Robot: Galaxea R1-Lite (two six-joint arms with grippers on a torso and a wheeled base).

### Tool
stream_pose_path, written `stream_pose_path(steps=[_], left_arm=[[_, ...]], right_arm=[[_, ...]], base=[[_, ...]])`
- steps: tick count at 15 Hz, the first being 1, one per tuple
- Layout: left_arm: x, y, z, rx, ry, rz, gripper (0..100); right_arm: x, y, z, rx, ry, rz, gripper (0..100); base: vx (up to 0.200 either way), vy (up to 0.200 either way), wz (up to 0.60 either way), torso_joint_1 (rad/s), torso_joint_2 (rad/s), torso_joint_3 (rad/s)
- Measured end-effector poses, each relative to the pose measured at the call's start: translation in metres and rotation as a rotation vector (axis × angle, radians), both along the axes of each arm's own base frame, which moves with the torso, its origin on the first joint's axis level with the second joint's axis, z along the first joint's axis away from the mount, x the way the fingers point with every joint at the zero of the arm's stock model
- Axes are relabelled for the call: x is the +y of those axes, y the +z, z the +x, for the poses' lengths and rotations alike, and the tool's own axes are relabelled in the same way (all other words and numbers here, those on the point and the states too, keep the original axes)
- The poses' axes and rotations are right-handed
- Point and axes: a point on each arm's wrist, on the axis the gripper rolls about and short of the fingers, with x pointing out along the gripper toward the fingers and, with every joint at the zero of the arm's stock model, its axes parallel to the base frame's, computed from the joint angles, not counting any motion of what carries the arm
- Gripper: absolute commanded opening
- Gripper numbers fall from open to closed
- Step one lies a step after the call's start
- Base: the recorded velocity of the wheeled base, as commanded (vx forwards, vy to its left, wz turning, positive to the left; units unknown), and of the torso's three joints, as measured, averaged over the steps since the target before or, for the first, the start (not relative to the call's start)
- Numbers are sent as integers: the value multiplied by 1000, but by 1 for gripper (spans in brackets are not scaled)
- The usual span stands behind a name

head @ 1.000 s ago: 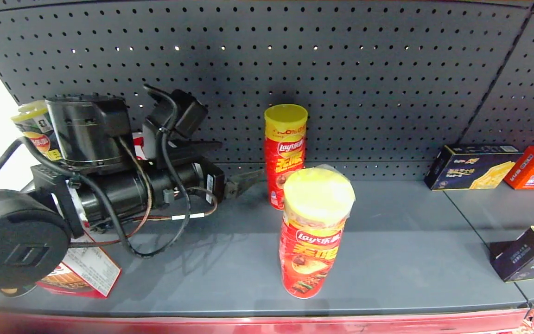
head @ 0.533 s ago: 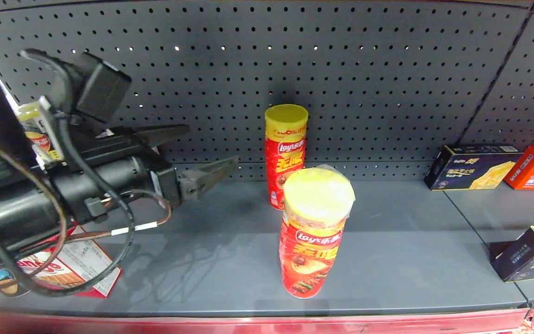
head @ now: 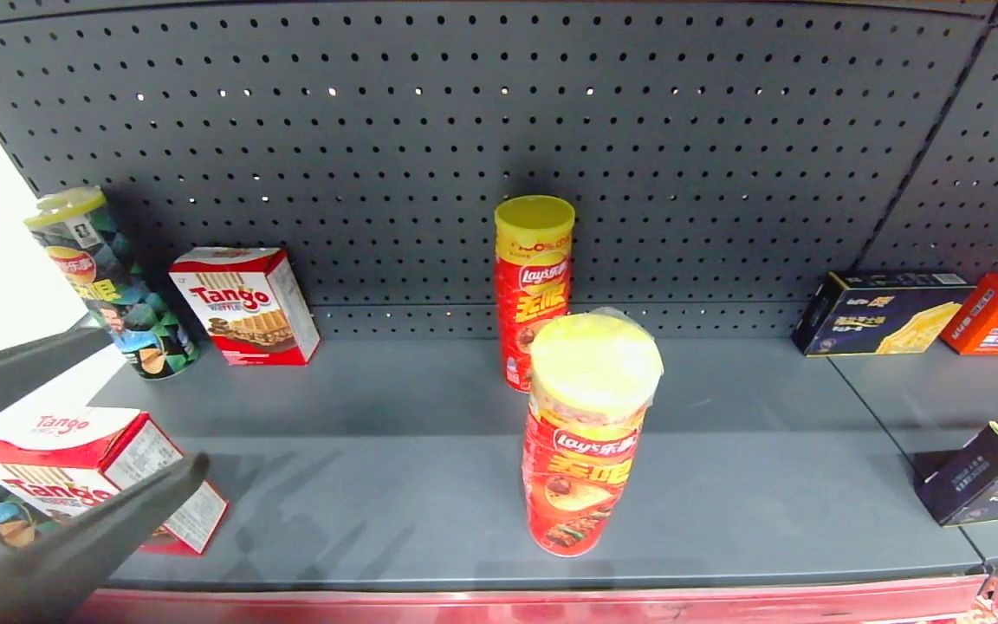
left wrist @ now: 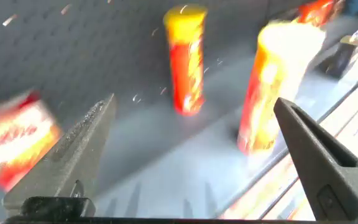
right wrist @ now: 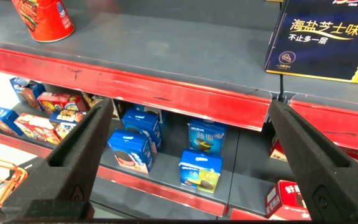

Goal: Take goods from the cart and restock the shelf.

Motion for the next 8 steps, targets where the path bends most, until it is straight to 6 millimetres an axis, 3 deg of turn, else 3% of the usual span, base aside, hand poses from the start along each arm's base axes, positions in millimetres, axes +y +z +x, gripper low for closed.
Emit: stream_pose_path(steps=[4, 8], left_arm=[[31, -52, -46, -19, 206, -3, 100], [38, -102, -79, -33, 369, -4, 100]], right_arm=[[0, 0, 0, 0, -1, 0, 100], [0, 0, 0, 0, -1, 0, 100]], base=[[0, 0, 0, 0, 0, 0], [0, 0, 0, 0, 0, 0]])
